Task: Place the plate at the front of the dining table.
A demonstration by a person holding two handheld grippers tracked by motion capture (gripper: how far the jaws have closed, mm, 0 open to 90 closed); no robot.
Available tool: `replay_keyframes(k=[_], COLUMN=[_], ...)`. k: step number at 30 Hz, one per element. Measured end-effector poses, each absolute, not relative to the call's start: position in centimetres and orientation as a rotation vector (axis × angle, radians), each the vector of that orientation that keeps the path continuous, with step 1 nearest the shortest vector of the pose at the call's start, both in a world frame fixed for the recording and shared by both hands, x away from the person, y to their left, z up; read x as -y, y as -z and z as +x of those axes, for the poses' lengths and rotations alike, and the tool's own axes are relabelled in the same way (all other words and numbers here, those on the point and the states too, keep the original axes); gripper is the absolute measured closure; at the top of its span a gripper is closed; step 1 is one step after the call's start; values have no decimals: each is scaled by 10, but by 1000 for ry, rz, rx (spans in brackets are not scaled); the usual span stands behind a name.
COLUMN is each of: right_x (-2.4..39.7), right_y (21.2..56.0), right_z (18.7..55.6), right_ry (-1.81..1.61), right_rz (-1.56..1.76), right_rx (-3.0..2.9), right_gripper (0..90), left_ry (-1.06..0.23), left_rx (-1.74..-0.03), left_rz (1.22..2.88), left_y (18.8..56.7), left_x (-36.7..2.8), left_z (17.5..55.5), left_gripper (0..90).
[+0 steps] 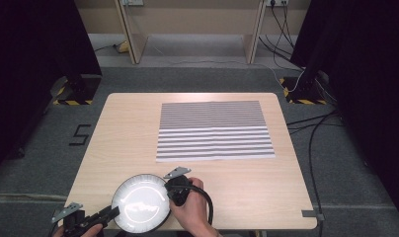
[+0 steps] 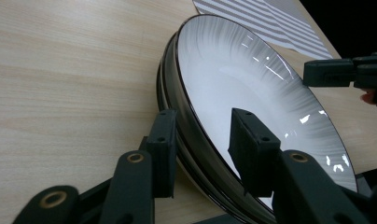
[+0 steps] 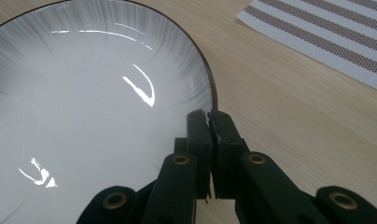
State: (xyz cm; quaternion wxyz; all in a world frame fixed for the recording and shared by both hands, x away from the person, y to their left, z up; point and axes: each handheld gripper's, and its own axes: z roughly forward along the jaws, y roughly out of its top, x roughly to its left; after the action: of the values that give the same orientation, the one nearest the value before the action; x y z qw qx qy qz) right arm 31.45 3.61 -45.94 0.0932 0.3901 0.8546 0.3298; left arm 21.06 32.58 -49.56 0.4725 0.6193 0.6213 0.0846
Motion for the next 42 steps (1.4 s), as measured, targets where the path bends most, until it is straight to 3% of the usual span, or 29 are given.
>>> replay_keyframes(k=[10, 17, 32, 42], right_x=[-33, -33, -32, -36], right_y=[461, 467, 475, 473], right_z=[319, 323, 331, 330], right_ry=[-1026, -1099, -1170, -1123], right_rz=[1210, 1287, 1449, 1490], right_rx=[-2545, -2553, -2635, -2703], right_gripper=[880, 848, 816, 697], left_ry=[-226, -141, -167, -159], left_rx=[-1527, -1556, -1533, -1512], left_rz=[1510, 1394, 1424, 1455], left_y=[491, 500, 497, 495], left_x=[-327, -335, -338, -340], left_z=[213, 215, 213, 211], left_gripper=[669, 684, 704, 697])
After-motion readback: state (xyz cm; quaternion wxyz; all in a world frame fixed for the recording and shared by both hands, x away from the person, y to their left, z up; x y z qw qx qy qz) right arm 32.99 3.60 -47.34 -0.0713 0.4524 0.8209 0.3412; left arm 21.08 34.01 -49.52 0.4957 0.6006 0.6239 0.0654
